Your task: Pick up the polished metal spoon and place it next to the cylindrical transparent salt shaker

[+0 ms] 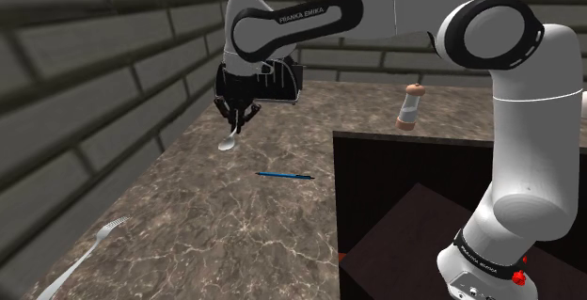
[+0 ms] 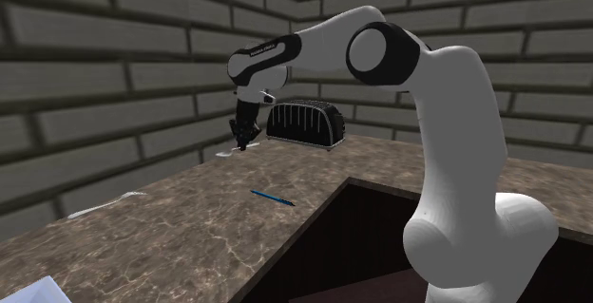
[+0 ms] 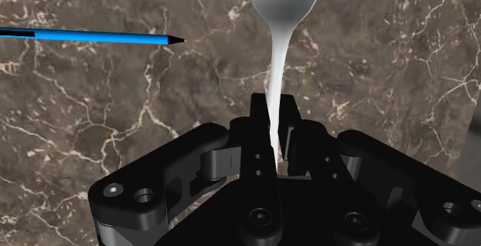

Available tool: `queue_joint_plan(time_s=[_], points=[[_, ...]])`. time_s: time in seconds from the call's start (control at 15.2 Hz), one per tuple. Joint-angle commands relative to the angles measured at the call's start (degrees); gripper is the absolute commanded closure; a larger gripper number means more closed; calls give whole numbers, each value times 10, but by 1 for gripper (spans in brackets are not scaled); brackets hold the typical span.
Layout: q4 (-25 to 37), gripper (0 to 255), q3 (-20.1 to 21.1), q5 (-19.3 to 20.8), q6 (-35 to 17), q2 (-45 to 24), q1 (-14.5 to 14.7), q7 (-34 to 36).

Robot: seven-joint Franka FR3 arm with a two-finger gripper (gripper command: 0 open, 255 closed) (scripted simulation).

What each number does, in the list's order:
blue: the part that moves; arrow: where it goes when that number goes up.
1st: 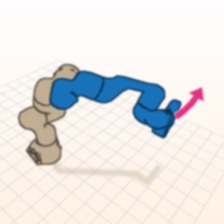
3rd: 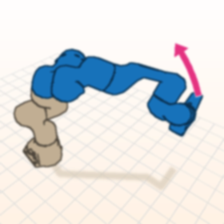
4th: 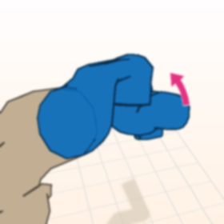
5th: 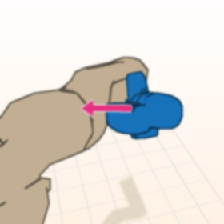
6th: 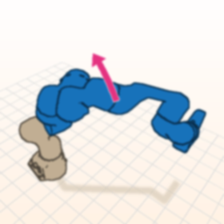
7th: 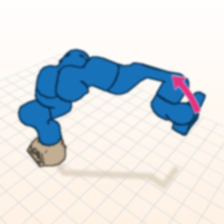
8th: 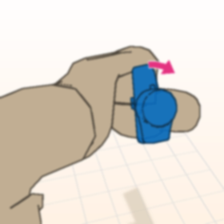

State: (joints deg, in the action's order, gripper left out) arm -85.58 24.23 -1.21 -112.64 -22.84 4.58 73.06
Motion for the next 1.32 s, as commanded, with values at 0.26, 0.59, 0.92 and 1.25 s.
queue_joint_plan(time_s=[0.26,0.59,0.92,1.25], points=[[41,255,2,-1,45,4,2,5],[82,255,2,1,84,3,5,10],[130,255,3,4,125,-4,10,15],[187,255,3,10,170,-16,18,22]])
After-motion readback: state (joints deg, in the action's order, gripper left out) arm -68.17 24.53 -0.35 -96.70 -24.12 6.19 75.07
